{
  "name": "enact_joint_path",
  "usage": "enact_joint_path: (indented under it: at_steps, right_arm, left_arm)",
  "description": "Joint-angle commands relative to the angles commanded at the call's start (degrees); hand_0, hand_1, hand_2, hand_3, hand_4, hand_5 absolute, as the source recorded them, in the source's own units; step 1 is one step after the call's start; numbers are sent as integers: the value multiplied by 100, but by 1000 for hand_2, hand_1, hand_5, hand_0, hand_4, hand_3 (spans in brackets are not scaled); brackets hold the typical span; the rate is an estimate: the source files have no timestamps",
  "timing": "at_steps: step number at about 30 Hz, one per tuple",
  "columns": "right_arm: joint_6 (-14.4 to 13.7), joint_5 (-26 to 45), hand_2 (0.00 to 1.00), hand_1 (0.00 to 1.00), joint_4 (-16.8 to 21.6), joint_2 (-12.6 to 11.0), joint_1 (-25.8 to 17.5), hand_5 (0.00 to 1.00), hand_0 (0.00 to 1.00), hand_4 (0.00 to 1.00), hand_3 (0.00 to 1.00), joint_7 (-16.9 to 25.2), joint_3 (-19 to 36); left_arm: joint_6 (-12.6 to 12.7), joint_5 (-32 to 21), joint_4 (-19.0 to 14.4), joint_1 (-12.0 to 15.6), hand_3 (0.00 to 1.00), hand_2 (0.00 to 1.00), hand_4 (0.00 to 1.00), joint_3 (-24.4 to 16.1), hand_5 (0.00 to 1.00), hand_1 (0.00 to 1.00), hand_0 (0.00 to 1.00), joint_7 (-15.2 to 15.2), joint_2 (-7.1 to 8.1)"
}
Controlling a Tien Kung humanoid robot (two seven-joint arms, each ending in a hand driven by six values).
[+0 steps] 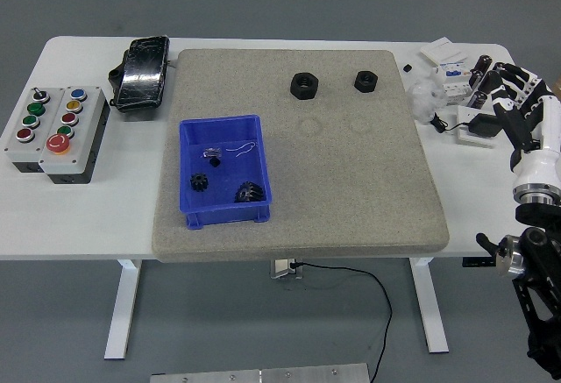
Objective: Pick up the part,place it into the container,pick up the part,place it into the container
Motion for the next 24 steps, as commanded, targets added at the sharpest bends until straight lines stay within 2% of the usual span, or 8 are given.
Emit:
enact_joint_path:
  at_steps: [21, 24]
  right_arm:
    - [-42, -224, 716, 705, -77, 11, -83, 442, 691, 777, 670, -187, 66]
    - [-44, -205, 706, 701, -122, 15, -90, 439, 688, 773, 666, -214, 89]
  left_arm:
    - [3, -70, 0, -26, 602, 551, 701, 62, 364, 629, 664, -26, 32]
    - [65, 48, 0, -51, 602, 551, 701, 39, 364, 629, 663, -1, 45]
